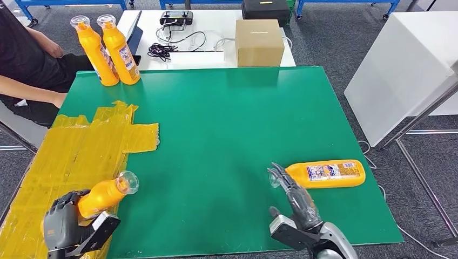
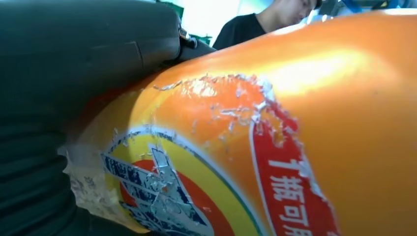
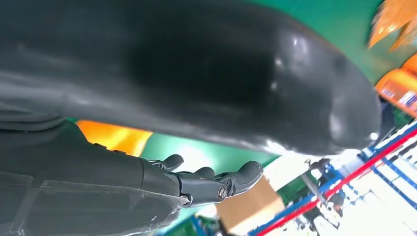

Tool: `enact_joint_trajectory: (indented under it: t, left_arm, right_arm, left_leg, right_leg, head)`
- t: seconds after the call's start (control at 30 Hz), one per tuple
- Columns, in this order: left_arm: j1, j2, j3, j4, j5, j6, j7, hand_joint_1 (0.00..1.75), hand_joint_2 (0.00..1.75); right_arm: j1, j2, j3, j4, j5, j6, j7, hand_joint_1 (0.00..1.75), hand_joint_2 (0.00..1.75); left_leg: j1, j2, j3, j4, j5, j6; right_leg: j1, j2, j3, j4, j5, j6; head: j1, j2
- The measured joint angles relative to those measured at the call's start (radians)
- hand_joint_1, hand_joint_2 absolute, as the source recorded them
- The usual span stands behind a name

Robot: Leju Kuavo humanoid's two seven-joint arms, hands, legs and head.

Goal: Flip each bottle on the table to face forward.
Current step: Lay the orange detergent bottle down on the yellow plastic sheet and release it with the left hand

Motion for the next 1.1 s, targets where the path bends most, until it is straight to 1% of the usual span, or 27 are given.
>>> enact_joint_trajectory:
  t: [0.1, 0.23, 0.37, 0.53, 0.63, 0.73, 0.8, 0.9, 1.0, 1.1]
  left_arm:
    - [-0.016, 0.009, -0.001, 0.041, -0.014, 0.014, 0.001, 1.75, 1.75]
    - [-0.025, 0.02, -0.019, 0.07, -0.052, 0.034, 0.012, 0.0, 0.0]
    - [-0.027, 0.029, -0.043, 0.097, -0.078, 0.059, 0.04, 0.0, 0.0]
    - [-0.02, 0.033, -0.076, 0.102, -0.044, 0.11, 0.032, 0.0, 0.0]
    - [-0.015, 0.034, -0.086, 0.102, -0.031, 0.114, 0.026, 0.0, 0.0]
    - [-0.011, 0.035, -0.093, 0.099, -0.015, 0.109, 0.022, 0.0, 0.0]
    - [-0.007, 0.036, -0.097, 0.094, 0.009, 0.1, 0.011, 0.0, 0.0]
    - [-0.002, 0.037, -0.099, 0.084, 0.042, 0.09, -0.008, 0.0, 0.0]
    - [0.0, 0.037, -0.099, 0.078, 0.049, 0.086, -0.014, 0.0, 0.0]
    - [0.0, 0.038, -0.101, 0.076, 0.051, 0.086, -0.015, 0.0, 0.0]
  right_arm:
    - [0.014, -0.021, -0.022, -0.031, -0.001, 0.0, 0.0, 0.0, 0.0]
    - [0.021, -0.031, -0.036, -0.046, -0.001, 0.001, -0.002, 0.0, 0.0]
    - [0.023, -0.037, -0.039, -0.047, -0.002, 0.002, -0.002, 0.0, 1.75]
    - [0.03, -0.058, -0.042, -0.054, 0.007, -0.007, -0.001, 0.0, 1.75]
    - [0.036, -0.072, -0.05, -0.061, 0.018, -0.016, 0.008, 0.0, 1.75]
    - [0.046, -0.092, -0.072, -0.071, 0.047, -0.037, 0.04, 0.0, 1.75]
    - [0.058, -0.12, -0.108, -0.082, 0.059, -0.041, 0.061, 0.0, 1.75]
    - [0.079, -0.16, -0.197, -0.098, 0.063, -0.009, 0.064, 0.0, 1.75]
    - [0.092, -0.176, -0.267, -0.11, 0.067, 0.013, 0.058, 0.0, 1.75]
    - [0.099, -0.18, -0.299, -0.118, 0.076, 0.015, 0.058, 0.0, 1.75]
  left_leg:
    - [0.0, 0.0, 0.0, 0.0, 0.0, 0.0]
    - [0.0, 0.0, 0.001, 0.0, 0.0, 0.0]
    - [0.001, 0.0, 0.001, 0.0, 0.0, 0.0]
    - [0.001, 0.0, 0.001, 0.0, 0.0, 0.0]
    - [0.0, 0.0, 0.001, 0.0, 0.0, 0.0]
    - [0.0, 0.0, 0.0, 0.0, 0.0, 0.0]
    - [-0.001, 0.0, 0.0, 0.0, 0.0, 0.0]
    - [-0.001, 0.0, 0.0, 0.0, 0.0, 0.0]
    - [-0.001, 0.0, 0.0, 0.0, 0.0, 0.0]
    - [-0.001, 0.0, 0.001, 0.0, 0.0, 0.0]
  right_leg:
    - [0.0, 0.0, 0.0, 0.0, 0.0, 0.0]
    - [0.0, 0.0, 0.001, 0.0, 0.0, 0.0]
    - [0.001, 0.0, 0.001, 0.0, 0.0, 0.0]
    - [0.0, 0.0, 0.001, 0.0, 0.0, 0.0]
    - [0.0, 0.0, 0.001, 0.0, 0.0, 0.0]
    - [0.0, 0.0, 0.0, 0.0, 0.0, 0.0]
    - [0.0, 0.0, 0.0, 0.0, 0.0, 0.0]
    - [0.0, 0.0, 0.001, 0.0, 0.0, 0.0]
    - [0.0, 0.0, 0.001, 0.0, 0.0, 0.0]
    - [0.0, 0.0, 0.001, 0.0, 0.0, 0.0]
  head:
    - [0.0, 0.0]
    - [0.0, 0.0]
    - [0.0, 0.0]
    - [0.0, 0.0]
    - [0.0, 0.0]
    - [0.0, 0.0]
    - [0.0, 0.0]
    - [0.0, 0.0]
    - [0.0, 0.0]
    - [0.0, 0.0]
